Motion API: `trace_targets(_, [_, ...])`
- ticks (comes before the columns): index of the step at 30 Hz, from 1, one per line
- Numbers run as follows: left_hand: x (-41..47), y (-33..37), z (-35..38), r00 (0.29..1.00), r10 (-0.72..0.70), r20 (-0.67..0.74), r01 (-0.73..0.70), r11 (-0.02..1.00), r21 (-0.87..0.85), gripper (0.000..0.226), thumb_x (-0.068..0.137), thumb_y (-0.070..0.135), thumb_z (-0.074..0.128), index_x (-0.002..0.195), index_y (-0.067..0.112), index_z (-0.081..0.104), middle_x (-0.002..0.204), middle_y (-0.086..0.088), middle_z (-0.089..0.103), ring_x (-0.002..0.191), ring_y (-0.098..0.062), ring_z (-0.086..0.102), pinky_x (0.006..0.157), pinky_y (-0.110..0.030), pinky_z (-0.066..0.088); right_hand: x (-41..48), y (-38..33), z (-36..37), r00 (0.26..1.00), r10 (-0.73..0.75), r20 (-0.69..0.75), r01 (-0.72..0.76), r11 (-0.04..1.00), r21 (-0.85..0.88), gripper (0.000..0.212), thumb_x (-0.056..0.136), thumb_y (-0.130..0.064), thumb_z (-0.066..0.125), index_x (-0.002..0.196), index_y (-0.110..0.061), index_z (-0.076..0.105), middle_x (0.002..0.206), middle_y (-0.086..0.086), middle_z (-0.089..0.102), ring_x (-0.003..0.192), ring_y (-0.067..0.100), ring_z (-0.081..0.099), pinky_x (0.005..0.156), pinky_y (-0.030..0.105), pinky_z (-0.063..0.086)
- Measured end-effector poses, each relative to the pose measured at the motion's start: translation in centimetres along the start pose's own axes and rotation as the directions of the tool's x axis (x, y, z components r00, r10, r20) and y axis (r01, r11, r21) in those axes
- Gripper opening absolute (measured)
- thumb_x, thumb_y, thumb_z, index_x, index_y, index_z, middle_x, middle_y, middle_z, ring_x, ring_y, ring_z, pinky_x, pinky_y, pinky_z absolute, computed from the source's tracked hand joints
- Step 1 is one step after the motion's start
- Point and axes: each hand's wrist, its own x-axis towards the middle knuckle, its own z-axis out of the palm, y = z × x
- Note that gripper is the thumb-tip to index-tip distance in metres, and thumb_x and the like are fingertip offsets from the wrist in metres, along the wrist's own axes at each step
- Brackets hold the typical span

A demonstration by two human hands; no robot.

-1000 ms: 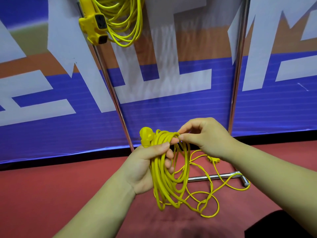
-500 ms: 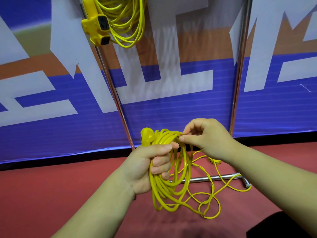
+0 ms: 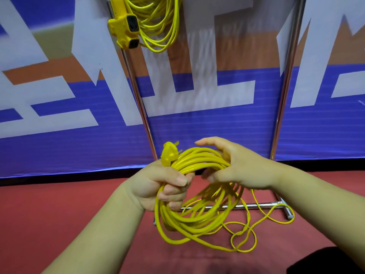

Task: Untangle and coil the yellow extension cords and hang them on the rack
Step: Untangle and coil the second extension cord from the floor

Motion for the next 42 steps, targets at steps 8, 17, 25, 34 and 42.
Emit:
trace_targets(8, [0.0, 0.6, -0.2, 0.895, 0.102, -0.435, -0.013, 0.979, 0.203, 0.024, 0.062, 0.013, 0.075, 0.058, 0.017, 0.052, 0.052, -0.002, 0.038, 0.038, -0.008, 0.039, 0.047, -0.026, 0.047, -0.8, -1.1, -0.7, 1.000, 0.019, -0.005, -0.020, 1.000, -0.006, 0.076, 0.084, 0.001, 0.074, 0.137, -0.046, 0.044, 0.079, 0.005, 0.063, 0.064, 0.027, 0.066, 0.063, 0.044, 0.055])
trace_targets(17, [0.6, 0.7, -0.6, 0.896, -0.099, -0.433, 0.200, 0.960, 0.194, 0.028, 0.064, 0.002, 0.068, 0.070, 0.014, 0.043, 0.046, 0.000, 0.037, 0.033, -0.004, 0.036, 0.043, -0.020, 0.042, -0.1, -1.8, 0.2, 0.998, -0.065, -0.019, 0.059, 0.972, -0.227, 0.101, 0.073, 0.002, 0.079, 0.141, -0.058, 0.033, 0.109, 0.011, 0.059, 0.077, 0.046, 0.061, 0.065, 0.059, 0.053])
trace_targets(25, [1.0, 0.3, -0.8, 0.884, -0.168, -0.437, 0.298, 0.922, 0.248, 0.023, 0.072, 0.000, 0.062, 0.068, 0.012, 0.043, 0.046, -0.001, 0.036, 0.033, -0.005, 0.035, 0.043, -0.020, 0.043, 0.2, -2.4, 0.9, 0.990, -0.123, 0.070, 0.142, 0.852, -0.504, 0.105, 0.072, -0.009, 0.082, 0.148, -0.056, 0.027, 0.120, -0.006, 0.053, 0.110, 0.008, 0.059, 0.090, 0.021, 0.049])
trace_targets(34, [0.8, -0.3, -1.0, 0.882, 0.130, -0.453, 0.046, 0.933, 0.357, 0.067, 0.068, -0.012, 0.069, 0.120, 0.017, 0.039, 0.083, -0.016, 0.061, 0.045, -0.016, 0.051, 0.044, -0.027, 0.047, 0.4, -1.9, 0.3, 0.992, -0.122, -0.040, 0.091, 0.886, -0.455, 0.073, 0.068, -0.007, 0.074, 0.127, -0.044, 0.054, 0.080, 0.001, 0.067, 0.061, 0.022, 0.055, 0.061, 0.037, 0.051])
trace_targets(42, [0.6, 0.0, -0.3, 0.829, 0.408, -0.383, -0.064, 0.749, 0.660, 0.053, 0.088, -0.010, 0.065, 0.111, 0.021, 0.028, 0.070, -0.012, 0.059, 0.054, -0.027, 0.055, 0.054, -0.034, 0.051, 0.0, -2.0, -0.3, 0.987, -0.111, -0.113, 0.058, 0.917, -0.394, 0.070, 0.075, -0.002, 0.074, 0.128, -0.045, 0.056, 0.071, -0.007, 0.065, 0.054, 0.004, 0.049, 0.061, 0.022, 0.045])
